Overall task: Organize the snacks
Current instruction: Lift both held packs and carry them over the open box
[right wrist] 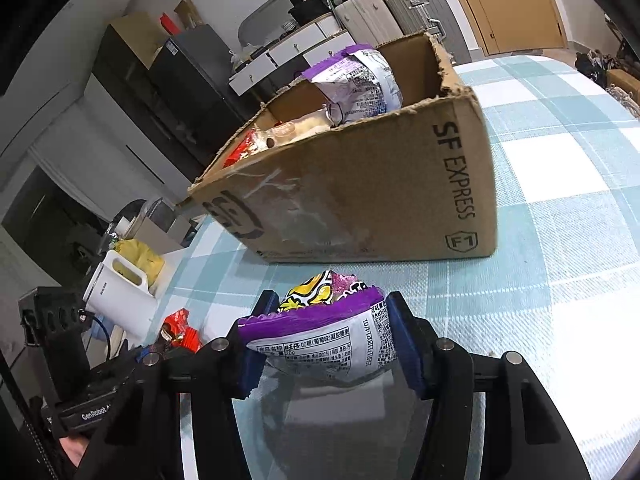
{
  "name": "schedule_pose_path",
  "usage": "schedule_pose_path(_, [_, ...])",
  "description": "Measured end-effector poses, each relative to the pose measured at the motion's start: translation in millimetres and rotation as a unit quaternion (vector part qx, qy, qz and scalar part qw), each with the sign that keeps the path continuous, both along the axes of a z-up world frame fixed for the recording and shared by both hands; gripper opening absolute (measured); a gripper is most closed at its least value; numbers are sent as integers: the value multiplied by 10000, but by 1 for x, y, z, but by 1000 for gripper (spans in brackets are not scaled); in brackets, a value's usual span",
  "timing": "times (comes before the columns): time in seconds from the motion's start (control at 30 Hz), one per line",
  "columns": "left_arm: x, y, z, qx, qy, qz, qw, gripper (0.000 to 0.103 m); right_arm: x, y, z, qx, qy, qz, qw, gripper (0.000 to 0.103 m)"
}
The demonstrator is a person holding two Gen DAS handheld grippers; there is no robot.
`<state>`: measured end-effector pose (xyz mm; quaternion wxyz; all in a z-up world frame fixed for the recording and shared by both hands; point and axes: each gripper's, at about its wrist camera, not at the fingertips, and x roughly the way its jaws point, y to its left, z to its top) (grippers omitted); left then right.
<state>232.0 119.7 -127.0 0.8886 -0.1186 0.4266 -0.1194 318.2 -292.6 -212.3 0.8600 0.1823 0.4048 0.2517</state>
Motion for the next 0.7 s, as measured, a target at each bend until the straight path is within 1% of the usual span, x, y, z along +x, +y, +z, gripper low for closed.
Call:
schedule_pose_path(0.13, [-7,-5,6,28,-51,-30,10000,45,-11,-9,2,56,-49,2,10000,56])
schedule_pose_path(0.37, [-17,-15,18,100,-120,-142,9998,45,-38,-30,16,163,-209,-2,9996,56])
schedule_pose_path(0.53, [-23,-27,32,146,-247,-257,9993,45,-56,-45,36,243,-399,-13,9989,56])
schedule_pose_path(0.6, [-22,-29,38,78,-260,-298,9992,45,-63,-51,46,258,-507,-3,9984,56])
schedule_pose_path(0.7, [-17,-32,48,109,-336,-321,9989,45,-70,-61,63,341,-630,-39,9974,56])
